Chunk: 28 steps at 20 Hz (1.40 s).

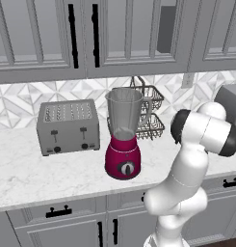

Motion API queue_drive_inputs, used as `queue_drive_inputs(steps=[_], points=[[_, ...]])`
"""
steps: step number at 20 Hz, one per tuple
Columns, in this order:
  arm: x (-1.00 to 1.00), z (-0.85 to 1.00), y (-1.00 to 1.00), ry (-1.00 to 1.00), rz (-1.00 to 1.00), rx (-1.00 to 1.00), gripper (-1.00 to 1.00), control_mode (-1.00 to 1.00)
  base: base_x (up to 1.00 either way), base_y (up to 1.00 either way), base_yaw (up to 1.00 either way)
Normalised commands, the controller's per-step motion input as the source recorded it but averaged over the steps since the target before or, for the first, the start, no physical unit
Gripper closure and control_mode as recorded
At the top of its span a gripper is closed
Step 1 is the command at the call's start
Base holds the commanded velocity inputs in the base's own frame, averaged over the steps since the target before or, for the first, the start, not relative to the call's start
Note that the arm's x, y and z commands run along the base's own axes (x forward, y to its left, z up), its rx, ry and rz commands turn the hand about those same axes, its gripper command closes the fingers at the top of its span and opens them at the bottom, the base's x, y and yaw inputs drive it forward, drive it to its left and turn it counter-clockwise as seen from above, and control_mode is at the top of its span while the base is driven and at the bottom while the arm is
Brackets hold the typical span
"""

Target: Close the lid blender by securely placing the lid on top.

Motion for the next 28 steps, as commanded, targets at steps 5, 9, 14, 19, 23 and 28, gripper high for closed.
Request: queue_drive_inputs(steps=[5,9,14,19,23,28], points=[[-0.21,0.3,0.16,-0.01,0.13,0.0,1.0,-1.0,0.0,0.0,0.0],[-0.29,0.76,0.15,-0.1,0.11,0.0,1.0,-1.0,0.0,0.0,0.0],[-0.31,0.84,0.22,-0.1,0.08,0.0,1.0,-1.0,0.0,0.0,0.0],[-0.34,0.94,0.24,-0.09,0.06,0.0,1.0,-1.0,0.0,0.0,0.0],[-0.4,1.0,0.24,-0.12,0.06,0.0,1.0,-1.0,0.0,0.0,0.0],[-0.4,0.98,0.26,-0.19,0.03,0.02,1.0,-1.0,0.0,0.0,0.0]])
